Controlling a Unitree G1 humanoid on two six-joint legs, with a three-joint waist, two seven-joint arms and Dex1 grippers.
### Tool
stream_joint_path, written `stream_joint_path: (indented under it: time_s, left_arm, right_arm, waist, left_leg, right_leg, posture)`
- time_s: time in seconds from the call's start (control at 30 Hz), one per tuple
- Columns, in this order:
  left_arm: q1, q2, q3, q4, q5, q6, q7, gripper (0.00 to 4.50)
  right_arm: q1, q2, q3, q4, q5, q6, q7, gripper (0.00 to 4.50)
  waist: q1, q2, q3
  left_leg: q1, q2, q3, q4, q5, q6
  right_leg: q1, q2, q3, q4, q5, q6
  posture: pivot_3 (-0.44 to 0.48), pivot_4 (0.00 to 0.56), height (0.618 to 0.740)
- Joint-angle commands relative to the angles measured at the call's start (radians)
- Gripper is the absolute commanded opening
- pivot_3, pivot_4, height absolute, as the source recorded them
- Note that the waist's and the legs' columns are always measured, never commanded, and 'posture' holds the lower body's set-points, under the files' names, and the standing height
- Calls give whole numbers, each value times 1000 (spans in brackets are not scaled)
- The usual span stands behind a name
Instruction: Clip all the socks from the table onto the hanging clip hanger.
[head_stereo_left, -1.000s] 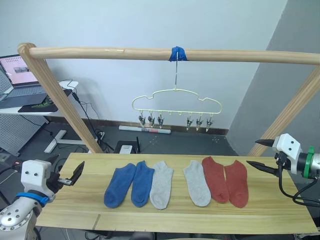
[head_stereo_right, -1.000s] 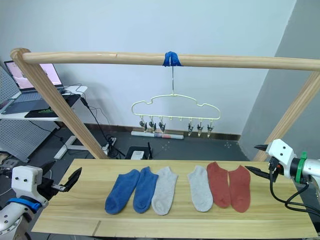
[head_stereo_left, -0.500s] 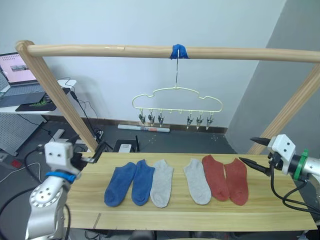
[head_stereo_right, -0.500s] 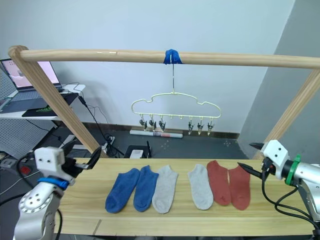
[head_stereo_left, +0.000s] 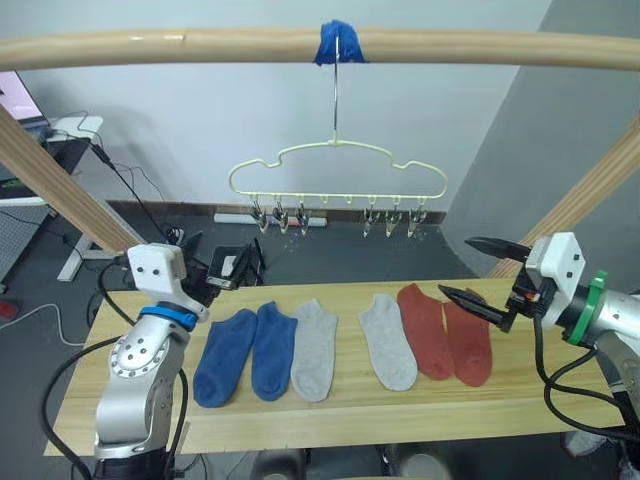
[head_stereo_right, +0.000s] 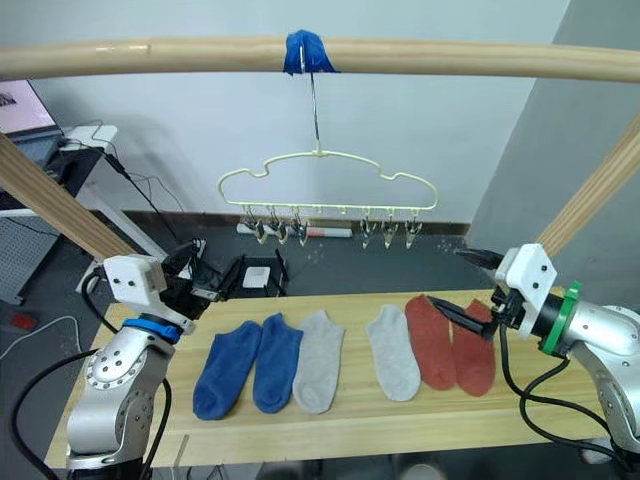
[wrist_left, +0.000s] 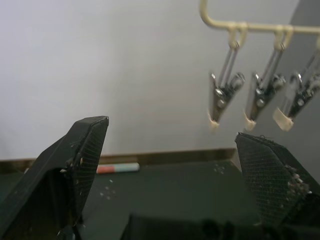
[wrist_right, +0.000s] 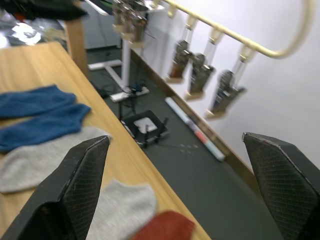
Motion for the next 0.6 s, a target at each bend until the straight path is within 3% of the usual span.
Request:
stream_joint_path:
  time_s: [0.03, 0.17, 0.43, 0.53, 0.6]
  left_arm:
    - [-21, -9, -4, -44, 1, -30, 10, 4500]
    - [-52, -36, -7, -59, -38, -17, 16, 4500]
    - [-94, -54, -5, -38, -53, -20, 28, 4500]
    - [-88, -57, -17, -32, -48, -36, 17, 3962]
    - [-88, -63, -17, -29, -46, -42, 21, 3962]
  right_arm:
    - [-38, -13, -11, -101, 84, 62, -18, 4453]
    - [-68, -34, -7, -122, 118, 105, -14, 4453]
    - [-119, -45, 8, -134, 145, 131, -13, 4453]
    - [-135, -42, 17, -137, 148, 137, -13, 4500]
    - [-137, -40, 18, -141, 150, 140, -14, 4500]
  waist:
    - [-3, 0, 16]
    - [-5, -3, 27]
    - [-10, -5, 41]
    - [-16, -5, 43]
    - [-18, -5, 43]
  left_leg:
    - [-2, 2, 0, 0, 0, 0]
    - [-12, 2, 0, 1, -1, 1]
    - [-13, 2, 0, 1, -1, 2]
    - [-13, 2, 1, 1, -1, 2]
    - [-13, 2, 1, 1, -1, 2]
  right_leg:
    - [-1, 0, -1, -1, 0, 0]
    - [-10, -1, -1, -1, 0, 0]
    - [-12, -1, -1, -1, 0, 0]
    - [-12, -1, -1, -1, 0, 0]
    - [-12, -1, -1, -1, 0, 0]
  posture:
    - [-244, 334, 740]
    - [-246, 338, 740]
    - [-252, 333, 740]
    - [-255, 330, 740]
    - [-256, 327, 740]
